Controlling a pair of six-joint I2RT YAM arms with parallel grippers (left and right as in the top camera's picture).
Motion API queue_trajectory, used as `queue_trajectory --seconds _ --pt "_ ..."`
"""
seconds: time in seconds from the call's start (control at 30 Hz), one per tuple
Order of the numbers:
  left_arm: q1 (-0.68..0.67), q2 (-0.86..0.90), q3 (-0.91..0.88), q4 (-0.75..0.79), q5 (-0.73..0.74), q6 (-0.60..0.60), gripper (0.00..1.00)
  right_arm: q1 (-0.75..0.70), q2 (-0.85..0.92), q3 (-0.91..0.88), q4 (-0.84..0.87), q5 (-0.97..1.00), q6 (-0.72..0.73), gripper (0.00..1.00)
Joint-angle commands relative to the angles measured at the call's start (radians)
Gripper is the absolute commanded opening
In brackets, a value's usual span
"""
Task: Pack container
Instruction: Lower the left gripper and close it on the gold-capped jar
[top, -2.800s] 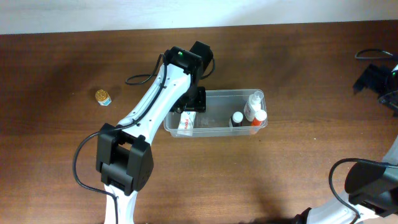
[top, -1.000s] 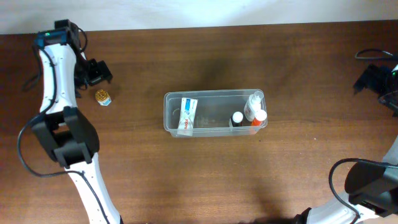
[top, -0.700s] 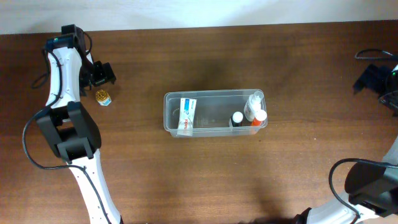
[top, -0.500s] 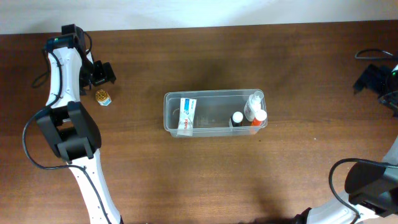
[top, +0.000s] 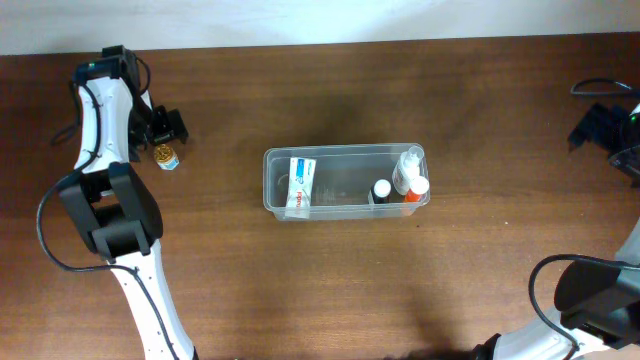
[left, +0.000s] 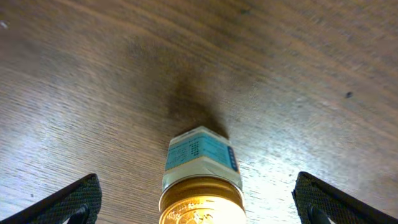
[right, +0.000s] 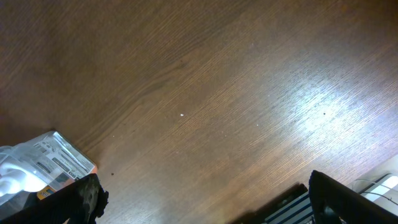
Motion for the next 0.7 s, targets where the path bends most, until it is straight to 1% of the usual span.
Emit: queue_trajectory --seconds 0.0,0.07,0.53,0.57,0.67 --pt "0.002 0.019 -0.04 0.001 -0.037 0.016 0.99 -0.002 -0.006 0.016 -0.005 -0.002 0.012 0.98" --pt "0.002 0.019 -0.05 -0.001 -0.064 0.016 0.99 -0.002 -0.006 0.016 -0.005 -0.002 0.012 0.98" --pt "0.002 0.019 -0.106 0.027 -0.063 0.017 0.98 -0.002 -0.006 0.016 -0.005 -0.002 0.012 0.98" --pt "0.0 0.019 -0.108 0.028 -0.063 0.017 0.98 -0.002 -0.006 0.016 -0.005 -0.002 0.012 0.98" --pt "0.0 0.019 -0.108 0.031 -0.063 0.016 0.92 -0.002 -0.006 0.016 -0.005 -0.002 0.012 0.98"
